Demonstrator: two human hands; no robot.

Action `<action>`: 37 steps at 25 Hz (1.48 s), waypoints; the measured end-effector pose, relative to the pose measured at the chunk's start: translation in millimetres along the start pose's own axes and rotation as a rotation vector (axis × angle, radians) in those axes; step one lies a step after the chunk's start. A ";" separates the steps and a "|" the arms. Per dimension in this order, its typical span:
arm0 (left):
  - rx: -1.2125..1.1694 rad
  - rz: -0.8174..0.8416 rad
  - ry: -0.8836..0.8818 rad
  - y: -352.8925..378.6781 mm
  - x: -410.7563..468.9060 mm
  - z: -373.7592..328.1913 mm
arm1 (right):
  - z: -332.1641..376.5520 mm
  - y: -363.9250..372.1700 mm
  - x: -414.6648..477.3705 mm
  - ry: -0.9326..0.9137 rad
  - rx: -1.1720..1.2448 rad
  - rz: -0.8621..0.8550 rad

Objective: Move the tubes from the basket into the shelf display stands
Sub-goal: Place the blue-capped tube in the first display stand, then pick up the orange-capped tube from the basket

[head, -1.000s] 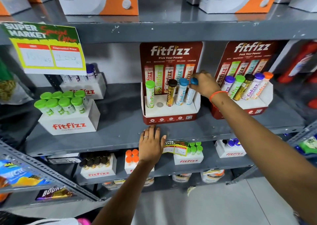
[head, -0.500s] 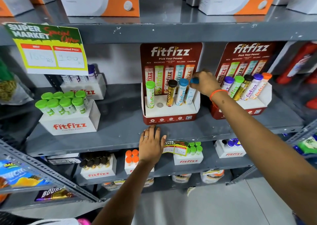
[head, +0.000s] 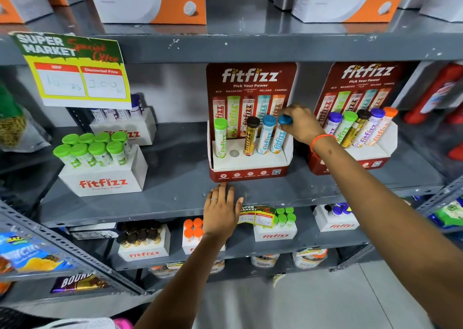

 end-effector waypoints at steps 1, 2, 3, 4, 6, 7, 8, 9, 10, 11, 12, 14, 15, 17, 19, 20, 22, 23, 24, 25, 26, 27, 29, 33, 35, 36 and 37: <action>0.000 0.007 -0.002 -0.2 -0.2 -0.3 | -0.8 0.7 -0.4 -0.013 0.001 0.002; -0.003 0.012 -0.005 0.0 0.0 -0.1 | -1.4 1.8 -0.8 -0.020 0.008 0.005; -0.005 0.015 -0.007 0.0 0.2 -0.1 | -1.8 2.9 -1.0 -0.022 0.020 0.005; -0.004 0.017 -0.007 0.1 0.3 0.1 | -2.0 3.5 -0.9 -0.020 0.031 0.004; -0.005 0.016 -0.004 0.5 -0.1 0.7 | -1.7 4.0 -1.2 -0.020 0.041 0.000; -0.005 0.014 -0.003 0.4 -0.7 1.2 | -1.6 4.1 -1.5 -0.022 0.040 0.001; -0.005 0.013 -0.002 0.1 -0.7 1.3 | -1.3 4.0 -1.8 -0.023 0.035 0.011; -0.005 0.011 0.003 -0.6 -0.6 0.8 | -1.8 3.9 -1.4 -0.024 0.028 0.030; -0.008 0.007 0.006 -0.6 0.0 0.2 | -1.4 3.3 -2.2 -0.020 0.023 0.058; -0.012 -0.001 0.012 -0.6 0.2 -0.3 | 0.4 2.8 -4.4 -0.014 0.026 0.084; -0.020 -0.011 0.015 -0.4 -0.2 -0.1 | 4.8 1.4 -8.6 -0.010 0.033 0.080; -0.047 -0.023 0.011 -0.4 -0.4 1.8 | 23.6 -3.3 -26.6 -0.026 0.056 -0.122; -0.060 -0.033 0.014 -1.4 0.7 1.3 | 37.3 -3.5 -41.8 -0.041 0.087 -0.281; -0.123 -0.066 0.038 -6.4 1.1 -0.2 | 75.8 8.6 -75.6 -0.114 0.195 -0.446; -0.200 -0.110 0.098 -15.1 -2.5 -5.1 | 111.2 31.1 -104.6 -0.199 0.307 -0.423; -0.237 -0.136 0.108 -21.1 -6.5 -4.6 | 126.3 41.9 -115.0 -0.223 0.354 -0.396; -0.279 -0.165 0.024 -30.3 -28.5 19.3 | 164.4 68.9 -132.9 -0.284 0.443 -0.317; -0.263 -0.177 -0.021 -33.1 -43.0 33.6 | 180.6 80.5 -142.1 -0.299 0.492 -0.285; -0.233 -0.188 -0.070 -33.3 -63.2 53.3 | 200.1 93.8 -152.6 -0.318 0.555 -0.252; -0.206 -0.203 -0.112 -34.1 -85.3 72.5 | 219.8 106.2 -163.9 -0.339 0.616 -0.219; -0.192 -0.227 -0.162 -36.1 -109.3 92.2 | 239.9 119.2 -175.8 -0.362 0.667 -0.179; -0.179 -0.260 -0.226 -37.8 -134.8 111.4 | 259.8 133.2 -187.4 -0.395 0.705 -0.137; -0.167 -0.309 -0.374 -39.1 -190.7 146.6 | 302.0 162.5 -211.9 -0.479 0.756 -0.042; -0.208 -0.303 -0.817 -27.7 -309.0 190.9 | 375.7 222.5 -268.7 -0.656 0.752 0.159; -0.230 -0.229 -0.995 -10.7 -364.2 206.3 | 408.8 250.5 -303.6 -0.768 0.710 0.292; -0.230 -0.200 -1.060 -1.3 -389.5 211.0 | 424.1 263.2 -320.9 -0.825 0.692 0.360; -0.233 -0.185 -1.106 8.2 -411.3 214.1 | 437.6 274.1 -336.5 -0.877 0.677 0.425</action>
Point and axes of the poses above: each hand's wrist, its own x-axis towards the middle knuckle, its own y-axis out of the palm, z = x × y, the point moved 3 cm from there along x, towards the middle knuckle, and after that the axes turned 9 degrees about -x, right-handed, at the moved point
